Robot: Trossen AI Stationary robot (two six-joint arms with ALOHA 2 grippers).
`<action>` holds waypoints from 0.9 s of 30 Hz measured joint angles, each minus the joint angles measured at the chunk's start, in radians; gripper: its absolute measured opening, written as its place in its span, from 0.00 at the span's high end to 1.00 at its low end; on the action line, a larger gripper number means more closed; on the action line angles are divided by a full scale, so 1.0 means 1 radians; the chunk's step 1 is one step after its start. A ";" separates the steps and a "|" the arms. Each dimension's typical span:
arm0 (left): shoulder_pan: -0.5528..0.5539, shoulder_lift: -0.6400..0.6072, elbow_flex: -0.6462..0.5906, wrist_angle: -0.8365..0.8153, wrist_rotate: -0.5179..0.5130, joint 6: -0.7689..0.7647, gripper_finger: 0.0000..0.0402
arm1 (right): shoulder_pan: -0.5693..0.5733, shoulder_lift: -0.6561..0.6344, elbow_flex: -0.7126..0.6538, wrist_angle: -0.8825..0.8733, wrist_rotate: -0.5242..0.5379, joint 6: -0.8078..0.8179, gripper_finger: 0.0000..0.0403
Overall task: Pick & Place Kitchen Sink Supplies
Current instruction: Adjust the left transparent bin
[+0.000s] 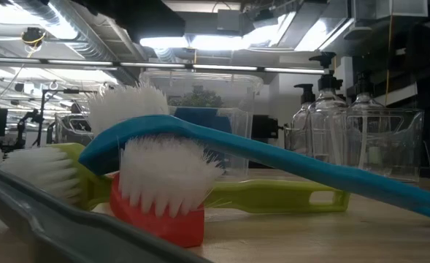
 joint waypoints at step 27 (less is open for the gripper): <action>0.124 0.000 0.000 0.227 -0.040 0.301 0.64 | 0.000 0.000 0.000 0.000 0.000 0.170 0.23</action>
